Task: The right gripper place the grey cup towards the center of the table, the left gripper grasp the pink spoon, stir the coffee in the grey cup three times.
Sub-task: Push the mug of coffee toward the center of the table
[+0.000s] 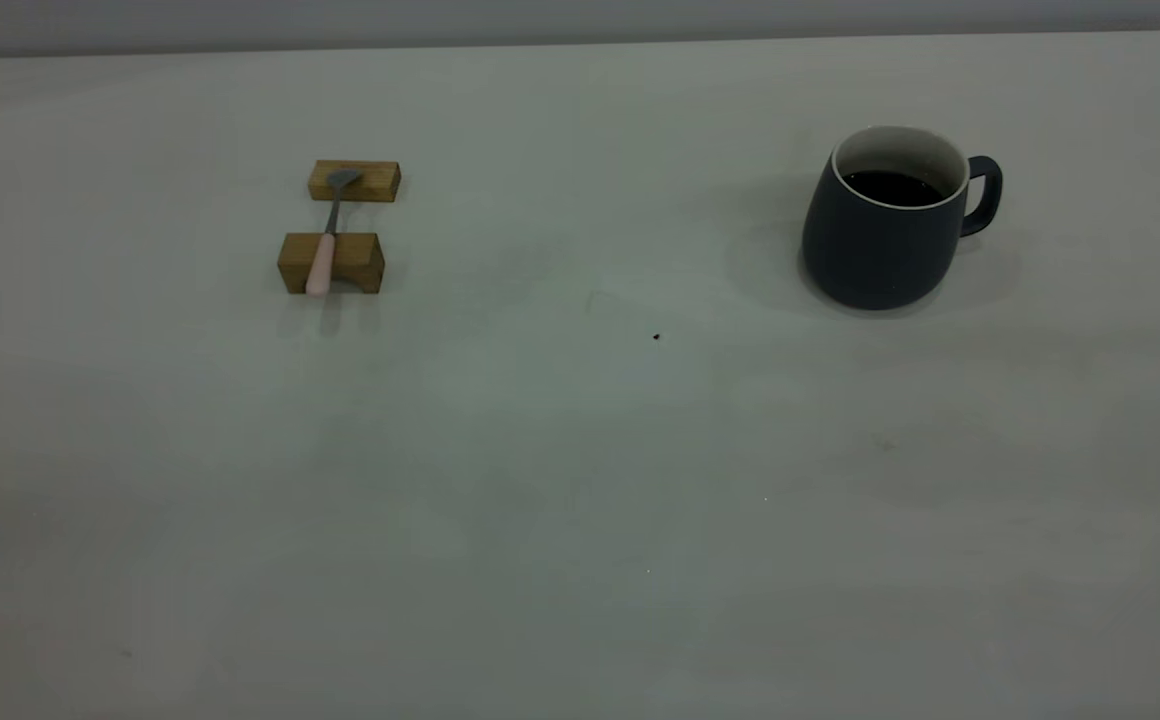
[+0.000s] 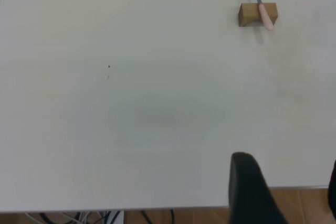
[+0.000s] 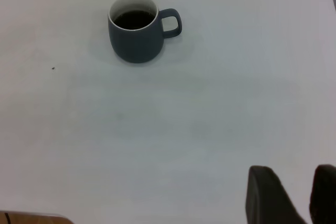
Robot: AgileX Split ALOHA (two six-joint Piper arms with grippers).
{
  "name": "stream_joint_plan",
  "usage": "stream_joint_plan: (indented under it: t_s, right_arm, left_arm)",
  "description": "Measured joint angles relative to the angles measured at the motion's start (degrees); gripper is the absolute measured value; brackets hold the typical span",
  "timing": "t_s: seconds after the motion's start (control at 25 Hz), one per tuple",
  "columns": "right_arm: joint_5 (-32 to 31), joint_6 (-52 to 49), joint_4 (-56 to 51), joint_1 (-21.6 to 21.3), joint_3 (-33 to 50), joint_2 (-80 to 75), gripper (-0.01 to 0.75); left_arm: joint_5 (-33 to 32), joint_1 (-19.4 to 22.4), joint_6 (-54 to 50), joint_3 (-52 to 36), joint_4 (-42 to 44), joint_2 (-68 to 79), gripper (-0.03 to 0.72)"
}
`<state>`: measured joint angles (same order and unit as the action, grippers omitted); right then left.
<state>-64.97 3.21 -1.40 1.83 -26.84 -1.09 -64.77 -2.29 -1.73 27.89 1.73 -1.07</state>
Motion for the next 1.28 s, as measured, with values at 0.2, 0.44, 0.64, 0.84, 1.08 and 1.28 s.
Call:
stream_joint_plan:
  t_s: [0.2, 0.44, 0.64, 0.84, 1.08, 1.28]
  right_arm:
    - [0.0, 0.0, -0.1, 0.0, 0.0, 0.0, 0.24]
    - [0.0, -0.1, -0.9, 0.0, 0.0, 0.0, 0.24]
    - [-1.7, -4.8, 2.9, 0.0, -1.8, -5.4, 0.251]
    - [1.1, -6.4, 6.3, 0.0, -7.9, -23.3, 0.381]
    - [11.4, -4.0, 7.2, 0.0, -14.1, -48.2, 0.649]
    - [22.0, 3.6, 9.0, 0.0, -16.8, -66.0, 0.704]
  left_arm:
    - [0.0, 0.0, 0.0, 0.0, 0.0, 0.0, 0.438]
    - [0.0, 0.0, 0.0, 0.0, 0.0, 0.0, 0.438]
    - [0.0, 0.0, 0.0, 0.0, 0.0, 0.0, 0.438]
    - [0.0, 0.0, 0.0, 0.0, 0.0, 0.0, 0.438]
    - [0.0, 0.0, 0.0, 0.0, 0.0, 0.0, 0.438]
    - [0.0, 0.0, 0.0, 0.0, 0.0, 0.0, 0.438]
